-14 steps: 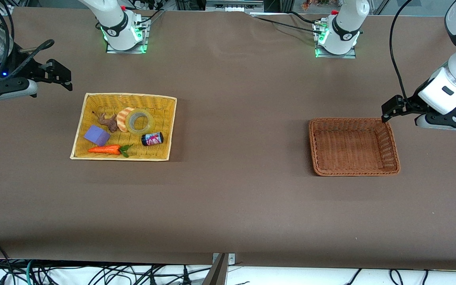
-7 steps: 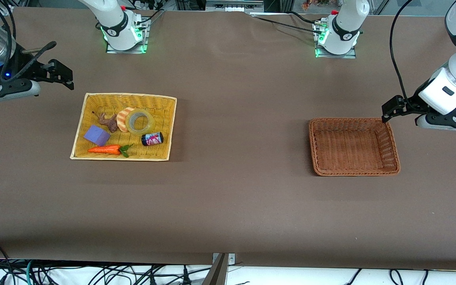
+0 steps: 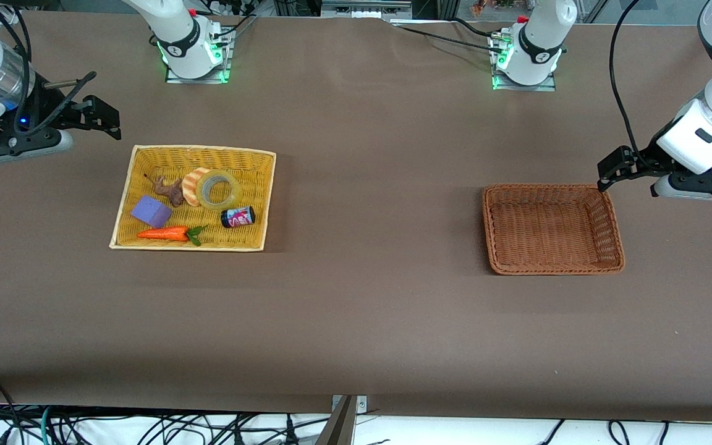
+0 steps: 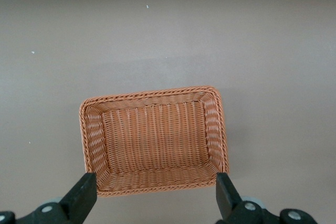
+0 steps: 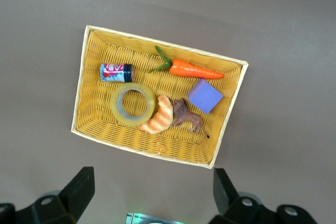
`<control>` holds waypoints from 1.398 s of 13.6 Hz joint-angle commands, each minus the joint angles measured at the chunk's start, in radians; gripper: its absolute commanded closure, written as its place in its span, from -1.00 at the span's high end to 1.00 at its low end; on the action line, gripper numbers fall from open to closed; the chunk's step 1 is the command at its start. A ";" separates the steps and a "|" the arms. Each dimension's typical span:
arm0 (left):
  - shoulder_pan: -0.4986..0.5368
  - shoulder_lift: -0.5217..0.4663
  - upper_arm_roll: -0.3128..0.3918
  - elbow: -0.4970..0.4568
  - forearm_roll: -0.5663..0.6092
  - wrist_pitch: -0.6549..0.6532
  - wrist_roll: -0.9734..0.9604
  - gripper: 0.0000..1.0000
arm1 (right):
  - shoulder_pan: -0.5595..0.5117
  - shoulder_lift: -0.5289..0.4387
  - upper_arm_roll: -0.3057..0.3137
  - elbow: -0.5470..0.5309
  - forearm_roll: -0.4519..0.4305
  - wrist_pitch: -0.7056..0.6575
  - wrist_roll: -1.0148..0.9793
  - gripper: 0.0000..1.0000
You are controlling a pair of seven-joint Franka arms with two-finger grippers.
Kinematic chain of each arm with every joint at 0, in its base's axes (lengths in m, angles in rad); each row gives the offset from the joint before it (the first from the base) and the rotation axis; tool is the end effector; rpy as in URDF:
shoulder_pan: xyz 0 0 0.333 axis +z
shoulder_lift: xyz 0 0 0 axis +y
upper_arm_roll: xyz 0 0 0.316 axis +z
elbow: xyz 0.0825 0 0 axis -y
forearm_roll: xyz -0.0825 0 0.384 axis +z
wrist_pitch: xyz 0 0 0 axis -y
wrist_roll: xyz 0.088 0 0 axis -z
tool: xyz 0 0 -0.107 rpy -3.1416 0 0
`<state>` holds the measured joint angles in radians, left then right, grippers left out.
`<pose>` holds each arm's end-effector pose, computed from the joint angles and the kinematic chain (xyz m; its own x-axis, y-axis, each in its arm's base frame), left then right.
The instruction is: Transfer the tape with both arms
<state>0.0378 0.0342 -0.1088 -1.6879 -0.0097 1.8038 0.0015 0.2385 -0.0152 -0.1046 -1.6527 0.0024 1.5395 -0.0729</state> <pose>0.5802 -0.0412 0.5703 0.9942 -0.0696 0.0818 -0.0709 -0.9974 0.0132 0.5386 0.0724 0.5918 0.9739 0.2049 -0.0974 0.2048 -0.9787 -0.0111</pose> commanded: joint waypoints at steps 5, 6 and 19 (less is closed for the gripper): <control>-0.001 0.010 0.000 0.025 -0.018 -0.032 -0.001 1.00 | -0.001 -0.045 0.006 -0.102 -0.004 0.014 0.019 1.00; -0.001 0.010 0.000 0.025 -0.018 -0.038 -0.001 1.00 | -0.001 -0.048 0.008 -0.130 -0.004 0.027 0.021 1.00; 0.007 0.020 0.000 0.028 -0.018 -0.037 0.006 1.00 | 0.001 0.049 0.077 -0.693 -0.004 0.691 0.177 1.00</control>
<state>0.0402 0.0428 -0.1073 -1.6877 -0.0097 1.7868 0.0014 0.2411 0.0073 -0.0305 -2.3298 0.0026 2.1766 0.0841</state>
